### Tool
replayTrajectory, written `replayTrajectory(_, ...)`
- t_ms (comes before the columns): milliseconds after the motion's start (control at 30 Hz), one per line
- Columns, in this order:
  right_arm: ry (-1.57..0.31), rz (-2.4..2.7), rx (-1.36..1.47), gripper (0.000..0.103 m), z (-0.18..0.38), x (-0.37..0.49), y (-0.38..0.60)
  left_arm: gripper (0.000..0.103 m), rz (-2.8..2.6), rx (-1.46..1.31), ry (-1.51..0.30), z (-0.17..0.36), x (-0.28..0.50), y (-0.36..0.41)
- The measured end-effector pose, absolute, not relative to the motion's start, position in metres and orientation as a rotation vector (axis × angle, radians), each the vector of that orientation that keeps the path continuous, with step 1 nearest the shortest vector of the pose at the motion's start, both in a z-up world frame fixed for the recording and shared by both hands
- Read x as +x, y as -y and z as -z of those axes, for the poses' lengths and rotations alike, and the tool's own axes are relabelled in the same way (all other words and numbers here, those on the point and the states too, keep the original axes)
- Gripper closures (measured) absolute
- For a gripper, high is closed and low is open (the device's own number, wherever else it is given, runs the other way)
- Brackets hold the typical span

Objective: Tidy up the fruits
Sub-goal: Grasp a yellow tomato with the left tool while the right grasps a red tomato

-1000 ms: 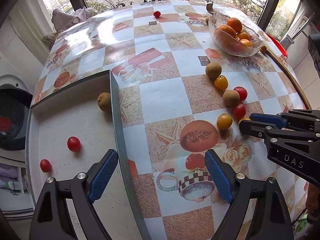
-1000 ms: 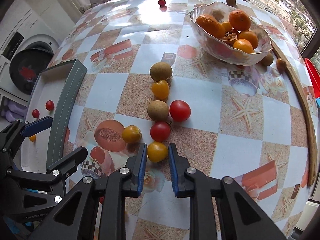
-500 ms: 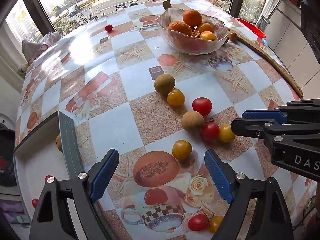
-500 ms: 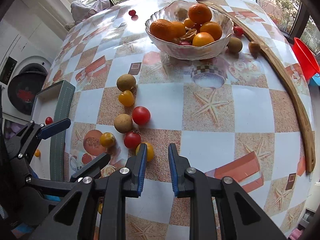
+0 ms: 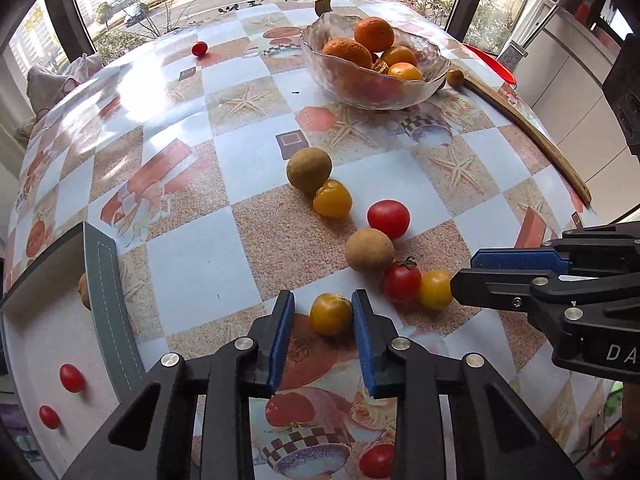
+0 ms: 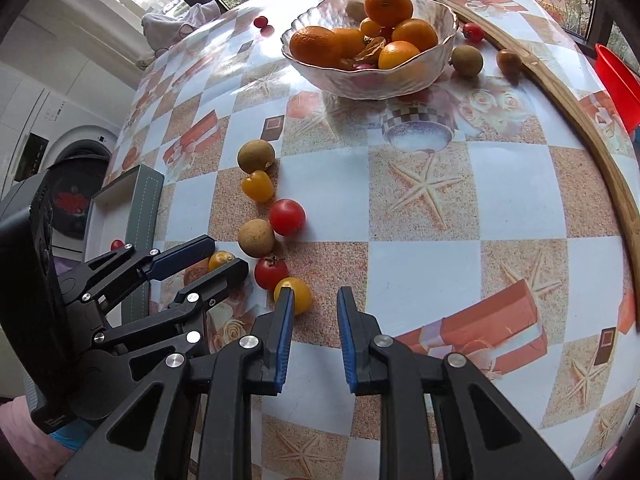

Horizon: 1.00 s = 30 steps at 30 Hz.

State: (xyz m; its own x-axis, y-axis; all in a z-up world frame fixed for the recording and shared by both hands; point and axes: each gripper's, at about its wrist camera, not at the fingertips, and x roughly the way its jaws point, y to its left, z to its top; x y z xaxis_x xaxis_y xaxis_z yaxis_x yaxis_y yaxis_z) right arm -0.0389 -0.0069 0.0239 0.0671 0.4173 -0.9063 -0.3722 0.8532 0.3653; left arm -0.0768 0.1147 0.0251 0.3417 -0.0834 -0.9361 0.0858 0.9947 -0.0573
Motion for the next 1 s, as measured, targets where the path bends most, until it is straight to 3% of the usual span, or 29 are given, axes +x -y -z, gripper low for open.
replayTrajectory(233,-1.398,-0.658,-0.002,0.074,-0.015,-0.044,-0.013,0.072,0.082,-0.025,-1.222,-0.025,-0.087,-0.131)
replayTrajectory(1000,-1.336,-0.608,-0.072,0.074,-0.014,-0.001,-0.044,0.072,0.052,-0.010,-1.220,-0.024,-0.085,-0.132)
